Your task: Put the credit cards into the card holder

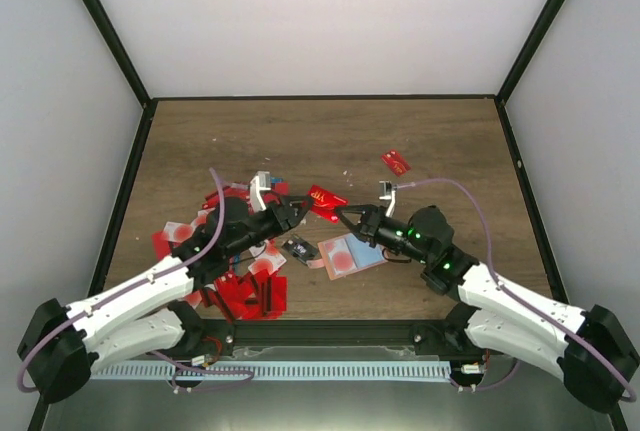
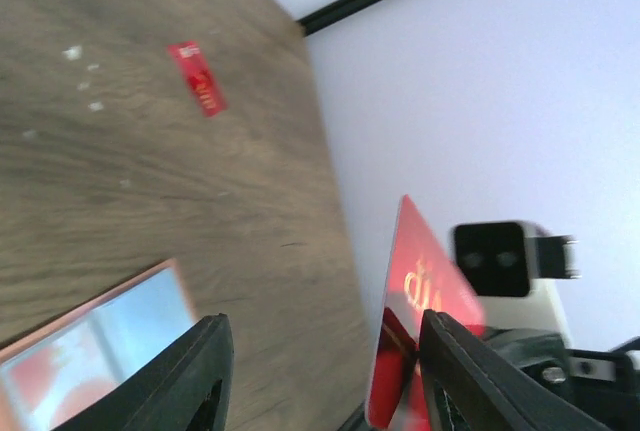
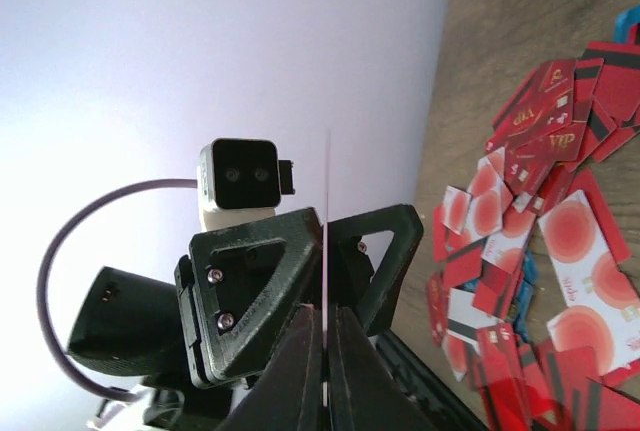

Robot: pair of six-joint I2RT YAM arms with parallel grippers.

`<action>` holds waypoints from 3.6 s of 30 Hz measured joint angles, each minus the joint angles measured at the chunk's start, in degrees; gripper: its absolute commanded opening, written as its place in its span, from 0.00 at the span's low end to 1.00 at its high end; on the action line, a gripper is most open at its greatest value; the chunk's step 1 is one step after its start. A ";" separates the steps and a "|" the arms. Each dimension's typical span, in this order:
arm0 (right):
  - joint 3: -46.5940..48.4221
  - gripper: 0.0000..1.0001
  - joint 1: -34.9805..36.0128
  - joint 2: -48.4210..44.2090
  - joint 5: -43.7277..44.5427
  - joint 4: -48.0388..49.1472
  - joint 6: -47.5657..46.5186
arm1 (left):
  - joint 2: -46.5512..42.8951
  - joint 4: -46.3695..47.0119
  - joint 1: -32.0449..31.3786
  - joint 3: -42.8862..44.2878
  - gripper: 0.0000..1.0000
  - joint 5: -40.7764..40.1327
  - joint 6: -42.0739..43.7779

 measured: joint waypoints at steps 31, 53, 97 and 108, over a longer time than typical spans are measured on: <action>-11.15 0.01 -0.04 1.77 7.85 27.17 18.51 | 11.56 26.93 -4.94 -0.37 0.18 4.22 -2.82; -10.16 0.53 -6.10 -1.62 0.72 14.97 10.73 | 11.82 22.93 -5.81 -0.07 0.04 0.02 -2.12; -6.88 0.72 -22.91 11.13 -1.14 -27.45 -32.72 | 38.47 20.96 -9.88 -1.97 0.04 5.44 -8.92; -8.57 0.70 -23.26 12.46 -4.31 -23.78 -32.54 | 43.47 28.55 -9.88 -1.88 0.04 6.23 -11.50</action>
